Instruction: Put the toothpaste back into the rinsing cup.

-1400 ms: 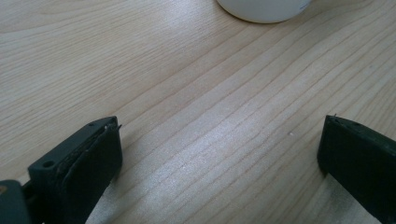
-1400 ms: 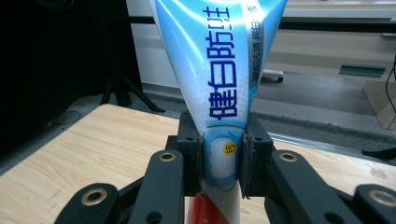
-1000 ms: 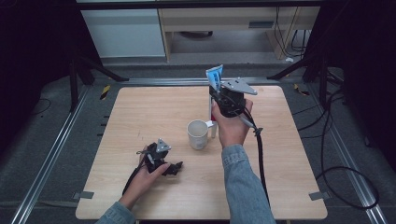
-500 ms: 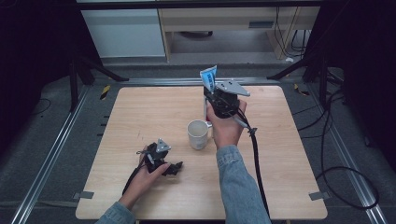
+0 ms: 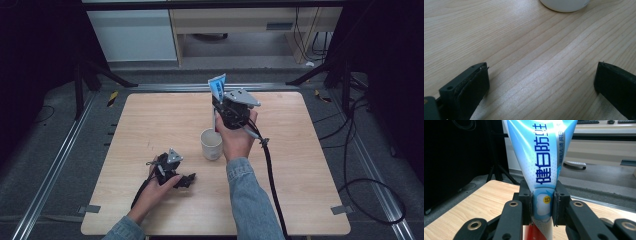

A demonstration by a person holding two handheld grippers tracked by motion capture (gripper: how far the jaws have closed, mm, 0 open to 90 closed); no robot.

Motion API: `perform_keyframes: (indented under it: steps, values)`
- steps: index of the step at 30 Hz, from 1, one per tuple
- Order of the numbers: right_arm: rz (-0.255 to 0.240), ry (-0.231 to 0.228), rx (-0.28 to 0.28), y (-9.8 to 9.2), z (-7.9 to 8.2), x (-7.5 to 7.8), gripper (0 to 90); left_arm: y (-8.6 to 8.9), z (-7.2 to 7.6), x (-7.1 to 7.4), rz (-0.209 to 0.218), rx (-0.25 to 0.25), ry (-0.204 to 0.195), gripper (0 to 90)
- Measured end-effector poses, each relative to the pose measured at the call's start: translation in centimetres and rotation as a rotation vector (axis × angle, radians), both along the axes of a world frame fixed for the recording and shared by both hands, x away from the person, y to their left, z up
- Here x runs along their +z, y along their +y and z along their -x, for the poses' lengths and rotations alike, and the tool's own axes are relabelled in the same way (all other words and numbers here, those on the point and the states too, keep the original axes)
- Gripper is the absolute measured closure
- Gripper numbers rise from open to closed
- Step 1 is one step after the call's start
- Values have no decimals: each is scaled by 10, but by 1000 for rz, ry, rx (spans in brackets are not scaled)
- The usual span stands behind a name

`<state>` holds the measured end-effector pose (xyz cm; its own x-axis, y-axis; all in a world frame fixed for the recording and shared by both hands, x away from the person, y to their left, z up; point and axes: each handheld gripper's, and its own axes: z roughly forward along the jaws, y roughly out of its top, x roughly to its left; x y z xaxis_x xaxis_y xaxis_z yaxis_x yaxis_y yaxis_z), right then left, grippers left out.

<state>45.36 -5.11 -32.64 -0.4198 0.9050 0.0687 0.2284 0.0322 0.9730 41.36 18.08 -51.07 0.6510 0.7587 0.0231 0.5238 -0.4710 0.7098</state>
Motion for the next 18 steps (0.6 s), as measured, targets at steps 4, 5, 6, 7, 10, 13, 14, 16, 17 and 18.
perform_keyframes:
  steps: [4, 5, 6, 7, 10, 13, 14, 16, 17, 18]
  values:
    - [-7, 6, 3, 7, -1, -11, 737, 0, 0, 0, 2, 1, -2, 0]
    - [-9, 8, 5, 9, 0, -13, 737, 0, 0, 0, 2, 1, -2, 0]
    - [-9, 8, 5, 9, 0, -13, 737, 0, 0, 0, 2, 1, -2, 0]
    - [-6, 8, 10, 12, 0, -18, 737, 0, 0, 0, 2, 0, -2, 0]
    - [-14, 8, 14, 16, -1, -25, 737, 0, 0, 0, 2, 0, -2, 0]
    - [-7, 7, 16, 20, -2, -31, 737, 0, 0, 0, 2, -1, -2, 0]
    - [-7, 7, 16, 20, -2, -31, 737, 0, 0, 0, 2, -1, -2, 0]
    - [-7, 4, 12, 22, -2, -38, 737, 0, 0, 0, 2, -1, -2, 0]
    - [-7, 4, 11, 22, -2, -40, 737, 0, 0, 0, 2, -1, -2, 0]
    - [-7, 4, 11, 22, -2, -40, 737, 0, 0, 0, 2, -1, -2, 0]
